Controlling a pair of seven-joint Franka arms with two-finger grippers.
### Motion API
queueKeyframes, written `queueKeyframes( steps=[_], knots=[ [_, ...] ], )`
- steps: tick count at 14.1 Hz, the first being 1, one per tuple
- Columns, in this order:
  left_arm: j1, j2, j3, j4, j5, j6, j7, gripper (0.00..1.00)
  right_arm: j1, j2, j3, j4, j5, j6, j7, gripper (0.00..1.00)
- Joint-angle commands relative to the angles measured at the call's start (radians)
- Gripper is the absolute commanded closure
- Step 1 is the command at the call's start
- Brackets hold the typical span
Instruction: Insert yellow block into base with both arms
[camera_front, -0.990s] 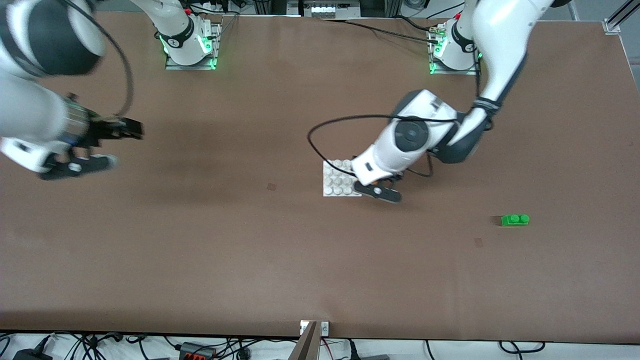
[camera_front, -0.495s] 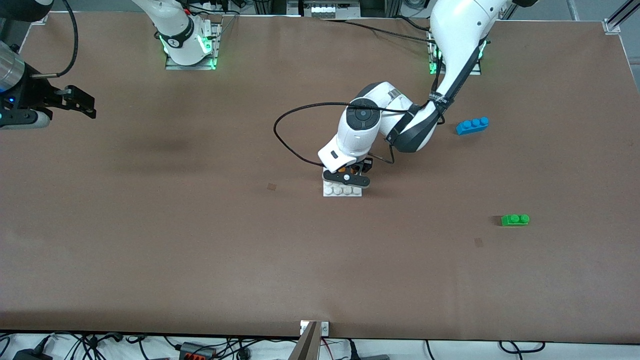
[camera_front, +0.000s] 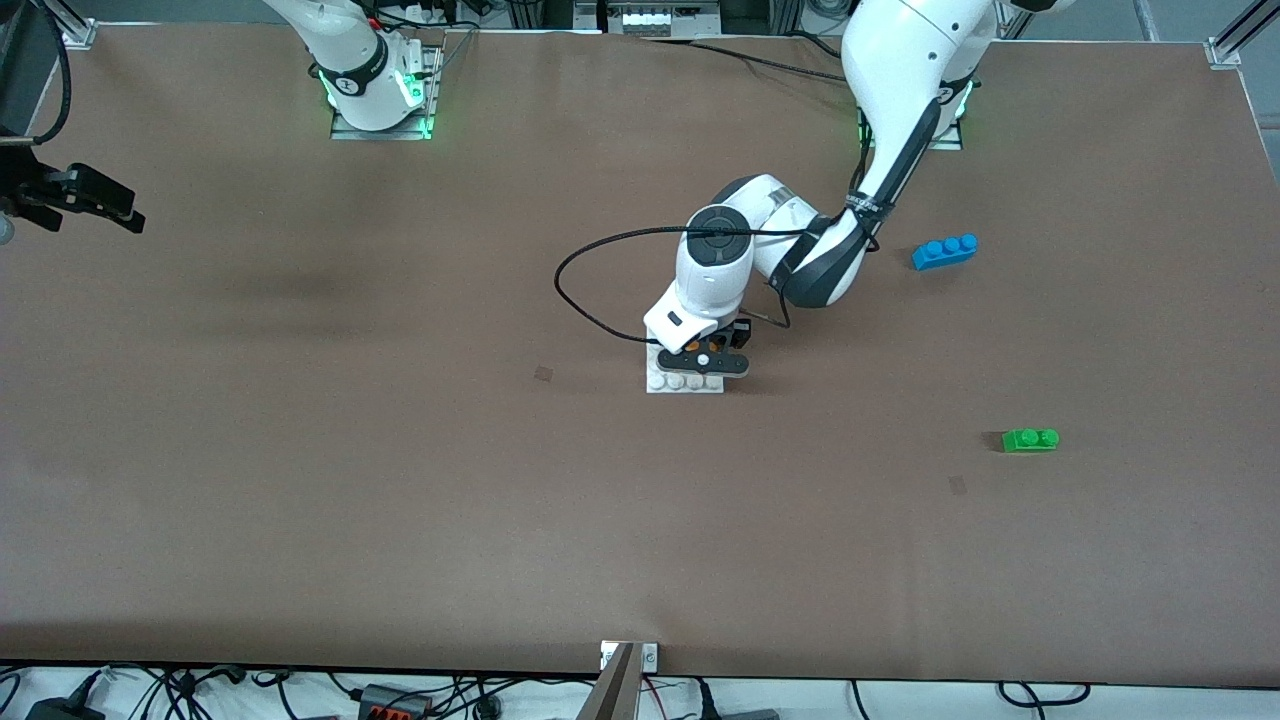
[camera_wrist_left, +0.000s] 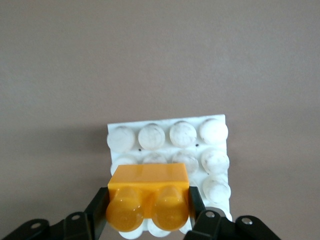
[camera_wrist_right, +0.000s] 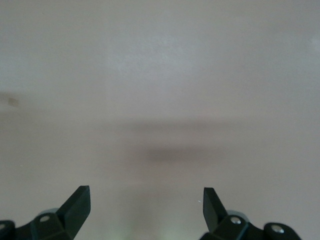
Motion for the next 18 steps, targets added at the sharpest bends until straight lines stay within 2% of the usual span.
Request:
queueKeyframes(
  steps=[1,18],
  knots=[
    [-0.043,-0.021,0.033,-0.023,0.016,0.014,-0.040,0.50,0.005,0.034,-0.002,0.046,0.018,-0.041,-0.005,0.00],
    [-0.051,0.030,0.029,-0.023,0.025,0.053,-0.041,0.49,0.031,0.033,0.007,0.051,0.028,-0.090,0.008,0.00]
  ],
)
